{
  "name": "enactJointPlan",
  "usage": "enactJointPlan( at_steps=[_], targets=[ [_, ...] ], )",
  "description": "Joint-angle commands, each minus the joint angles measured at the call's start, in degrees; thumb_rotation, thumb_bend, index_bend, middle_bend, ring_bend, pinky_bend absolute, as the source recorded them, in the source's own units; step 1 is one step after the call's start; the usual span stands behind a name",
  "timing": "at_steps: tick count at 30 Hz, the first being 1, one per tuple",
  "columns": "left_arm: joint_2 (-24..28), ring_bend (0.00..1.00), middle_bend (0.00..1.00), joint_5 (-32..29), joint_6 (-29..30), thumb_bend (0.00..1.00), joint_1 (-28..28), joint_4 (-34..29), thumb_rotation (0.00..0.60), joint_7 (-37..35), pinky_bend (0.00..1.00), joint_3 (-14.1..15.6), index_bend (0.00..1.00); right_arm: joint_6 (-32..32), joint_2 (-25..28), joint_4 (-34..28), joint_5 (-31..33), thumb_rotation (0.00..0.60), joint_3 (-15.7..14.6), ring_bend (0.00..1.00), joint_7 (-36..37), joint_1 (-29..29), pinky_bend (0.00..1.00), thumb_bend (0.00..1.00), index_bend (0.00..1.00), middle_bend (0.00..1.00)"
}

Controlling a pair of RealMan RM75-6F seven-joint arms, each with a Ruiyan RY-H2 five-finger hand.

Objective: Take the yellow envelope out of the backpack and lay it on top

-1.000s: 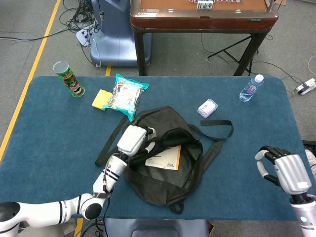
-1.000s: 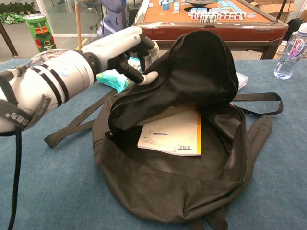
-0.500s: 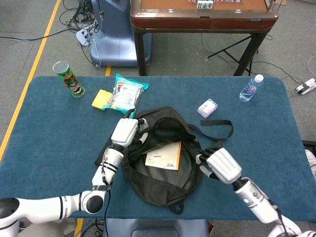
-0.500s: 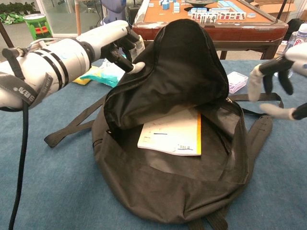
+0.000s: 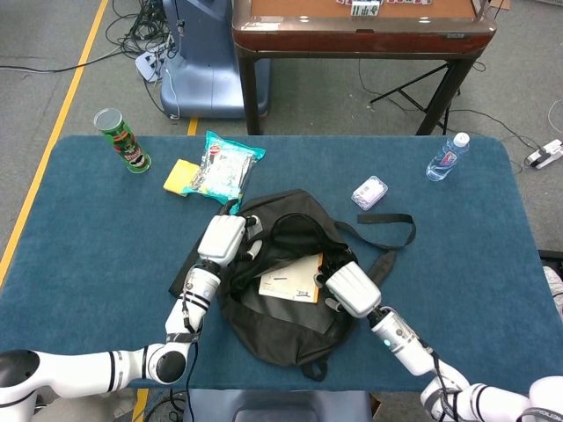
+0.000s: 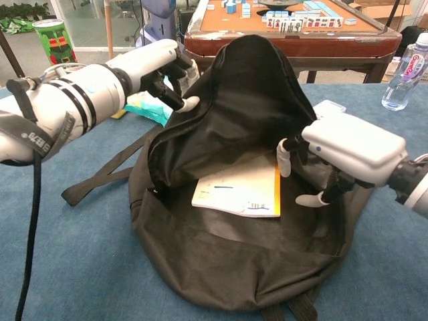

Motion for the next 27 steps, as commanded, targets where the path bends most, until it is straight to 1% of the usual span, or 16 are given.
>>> enactJointPlan(
  at_steps=[1,6,10,17,27],
  targets=[
    [-0.12,0.43,0.59,-0.22,0.27,0.99,-0.02,-0.14,0.600,0.11,0.06,0.41,0.77,0.75,-3.19,4.09,0.60,0.600,-1.33,0.44,0.98,0.55,0.58,0.00,0.49,0.46],
    [-0.17,0.43,0.59,-0.50,0.80,0.99,0.03,-0.50,0.600,0.08,0.06,0.98,0.77,1.57,-4.87,7.13,0.92,0.600,-3.20,0.43,2.21,0.08,0.57,0.00,0.49,0.43],
    [-0.30,0.43,0.59,-0.75,1.04,0.99,0.11,-0.52,0.600,-0.14,0.06,1.33,0.77,2.17,-6.06,8.52,1.37,0.600,-3.68,0.40,2.32,-0.01,0.56,0.00,0.49,0.41],
    [-0.13,0.43,0.59,-1.08,1.43,0.99,0.23,-0.51,0.600,-0.40,0.06,1.61,0.77,1.63,-8.83,10.21,2.71,0.600,-3.50,0.37,1.99,0.82,0.52,0.00,0.46,0.38],
    [0.13,0.43,0.59,-1.69,1.57,0.99,0.37,-0.23,0.600,-0.96,0.06,1.74,0.76,0.65,-12.40,13.56,4.13,0.600,-2.69,0.36,1.07,2.76,0.52,0.00,0.45,0.37]
  ],
)
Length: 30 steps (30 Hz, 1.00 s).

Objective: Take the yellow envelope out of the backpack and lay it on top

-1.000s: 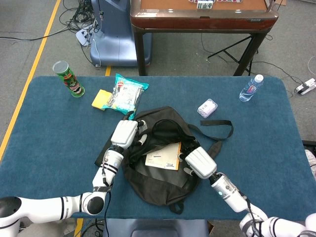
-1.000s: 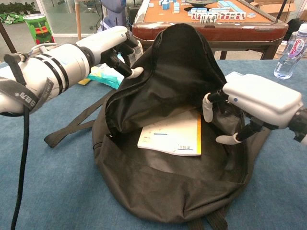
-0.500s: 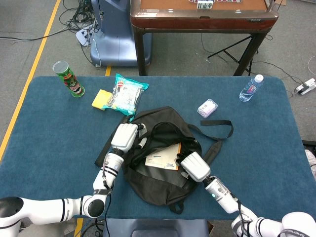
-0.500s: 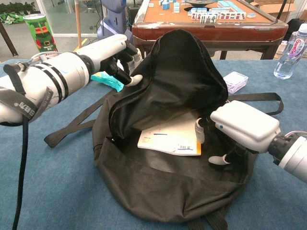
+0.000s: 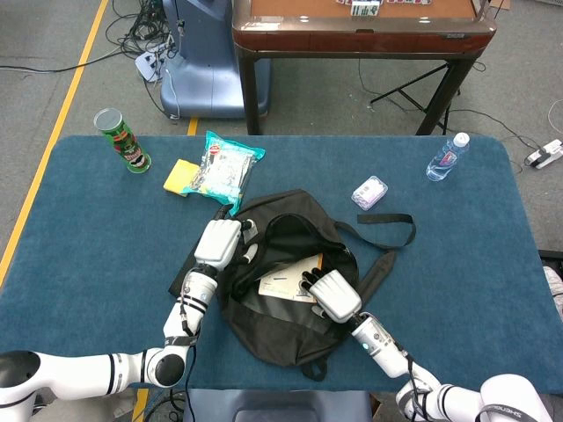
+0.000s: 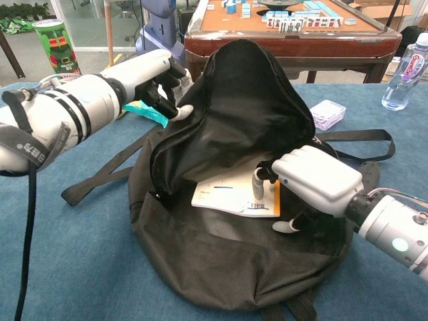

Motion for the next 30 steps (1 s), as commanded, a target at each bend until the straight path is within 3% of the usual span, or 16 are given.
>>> enactJointPlan(
  at_steps=[1,14,21,30],
  targets=[
    [0.04,0.43,0.59,-0.09,0.05,0.99,0.06,0.04,0.600,-0.10,0.06,0.07,0.76,-0.17,-1.18,1.45,0.56,0.600,0.41,0.36,-0.06,0.60,0.52,0.00,0.45,0.37],
    [0.55,0.43,0.59,-1.87,0.30,0.99,0.35,1.32,0.600,-0.38,0.06,-0.38,0.76,2.19,-5.94,9.61,0.03,0.600,-0.14,0.36,2.37,2.24,0.50,0.00,0.45,0.37],
    [1.46,0.43,0.59,-7.07,-0.20,0.99,0.29,-0.23,0.600,1.50,0.06,-1.23,0.74,6.34,-10.12,18.20,-1.71,0.600,-0.80,0.36,6.27,3.38,0.50,0.00,0.45,0.38],
    [2.39,0.43,0.59,-9.35,0.36,0.99,0.14,-1.05,0.600,2.49,0.06,-1.32,0.73,10.79,-15.20,28.61,-2.45,0.600,-1.48,0.40,11.89,4.24,0.50,0.13,0.45,0.44]
  ],
)
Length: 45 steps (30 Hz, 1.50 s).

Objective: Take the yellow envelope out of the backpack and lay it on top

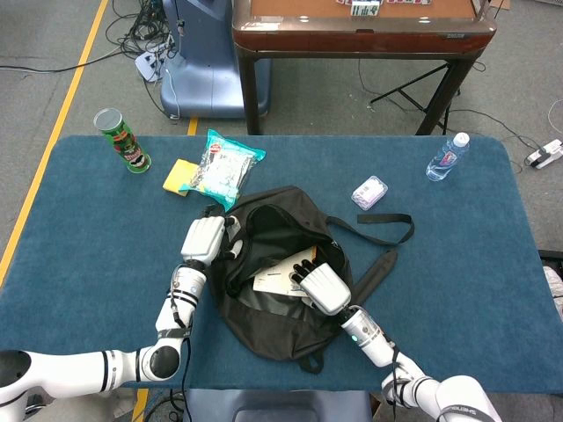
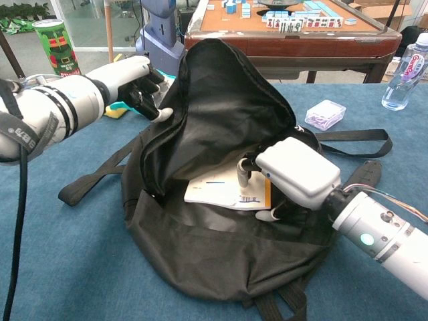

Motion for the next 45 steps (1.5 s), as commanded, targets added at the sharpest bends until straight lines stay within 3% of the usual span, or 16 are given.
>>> enactJointPlan(
  at_steps=[1,11,17,24,30,36,45],
  targets=[
    [0.19,0.43,0.59,-0.36,0.13,0.99,-0.02,-0.07,0.600,0.12,0.06,0.06,0.73,1.82,-2.22,3.47,-0.33,0.600,-0.47,0.40,2.34,0.48,0.50,0.15,0.46,0.45],
    [1.18,0.43,0.58,-1.50,0.40,0.99,0.12,-0.80,0.600,0.01,0.06,0.14,0.73,4.71,-5.56,9.99,-0.24,0.600,-1.23,0.49,5.03,1.01,0.50,0.38,0.58,0.54],
    [1.68,0.43,0.58,-1.78,0.61,0.99,0.05,-1.16,0.600,0.19,0.06,0.32,0.72,6.28,-6.30,12.10,0.12,0.600,-1.35,0.56,5.69,1.36,0.56,0.49,0.68,0.61],
    [2.10,0.43,0.57,-1.73,0.41,0.99,-0.03,-1.19,0.600,0.11,0.06,0.73,0.72,9.38,-5.25,12.25,0.04,0.600,-1.94,0.61,6.09,1.08,0.60,0.51,0.76,0.67],
    [2.34,0.42,0.57,-1.37,0.17,0.99,-0.09,-0.84,0.600,-0.27,0.06,1.02,0.72,14.11,-1.84,8.73,-0.13,0.600,-2.03,0.64,6.76,0.47,0.63,0.52,0.81,0.70],
    [2.45,0.42,0.57,-0.89,0.28,0.99,-0.22,-0.86,0.600,-0.20,0.06,1.37,0.72,20.97,4.96,-1.83,-2.20,0.600,-2.52,0.66,4.05,0.32,0.65,0.52,0.83,0.72],
    [2.81,0.42,0.57,0.43,0.54,0.99,0.07,-1.63,0.600,-0.09,0.06,2.61,0.72,26.81,22.88,-33.50,-6.40,0.600,-0.50,0.67,-8.39,0.42,0.66,0.52,0.84,0.73]
  ],
)
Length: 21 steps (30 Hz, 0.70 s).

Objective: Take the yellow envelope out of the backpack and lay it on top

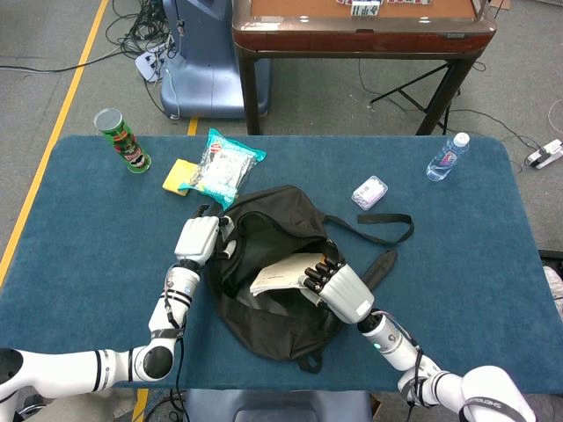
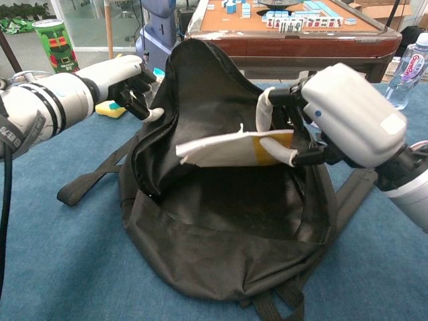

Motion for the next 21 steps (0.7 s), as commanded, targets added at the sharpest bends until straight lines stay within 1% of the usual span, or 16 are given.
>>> enactJointPlan(
  at_steps=[1,4,7,10,13,16,18,21],
  targets=[
    [0.33,0.42,0.57,0.75,0.08,0.99,0.29,-0.55,0.600,-0.12,0.06,0.55,0.72,3.70,12.61,-19.71,-2.96,0.600,1.74,0.67,-8.33,-0.20,0.66,0.52,0.85,0.73],
    [0.76,0.42,0.57,2.02,0.29,0.99,0.70,-1.46,0.600,-0.22,0.06,1.40,0.72,4.14,18.43,-28.91,-3.40,0.600,3.41,0.67,-11.30,-0.76,0.66,0.52,0.85,0.73],
    [1.40,0.42,0.56,3.62,0.46,0.99,1.19,-2.71,0.600,-0.37,0.06,2.34,0.71,5.10,23.77,-35.93,-3.68,0.600,5.24,0.67,-12.91,-1.69,0.66,0.52,0.85,0.73],
    [2.31,0.42,0.56,5.90,0.46,0.99,1.87,-4.17,0.600,-0.76,0.06,3.67,0.71,6.09,28.56,-41.02,-3.07,0.600,7.07,0.68,-13.53,-3.10,0.66,0.52,0.85,0.73],
    [3.15,0.42,0.56,8.86,0.43,0.99,2.63,-5.46,0.600,-1.33,0.06,5.32,0.71,6.91,32.45,-44.21,-1.93,0.600,8.74,0.68,-13.65,-4.67,0.66,0.52,0.85,0.73],
    [3.96,0.41,0.55,11.95,0.42,0.99,3.31,-6.61,0.600,-1.45,0.06,7.19,0.70,7.55,35.28,-46.02,-0.63,0.600,10.07,0.68,-12.91,-6.08,0.66,0.52,0.85,0.73],
    [5.23,0.40,0.54,14.09,-0.42,0.99,3.70,-8.02,0.600,-0.83,0.06,9.18,0.69,7.81,37.35,-47.20,0.70,0.600,11.14,0.68,-11.79,-7.17,0.66,0.52,0.85,0.73],
    [7.33,0.39,0.51,14.94,-2.23,0.98,3.74,-10.71,0.600,0.60,0.06,11.22,0.67,7.98,39.03,-47.86,1.92,0.600,12.31,0.68,-10.86,-8.17,0.66,0.52,0.85,0.73]
  ],
)
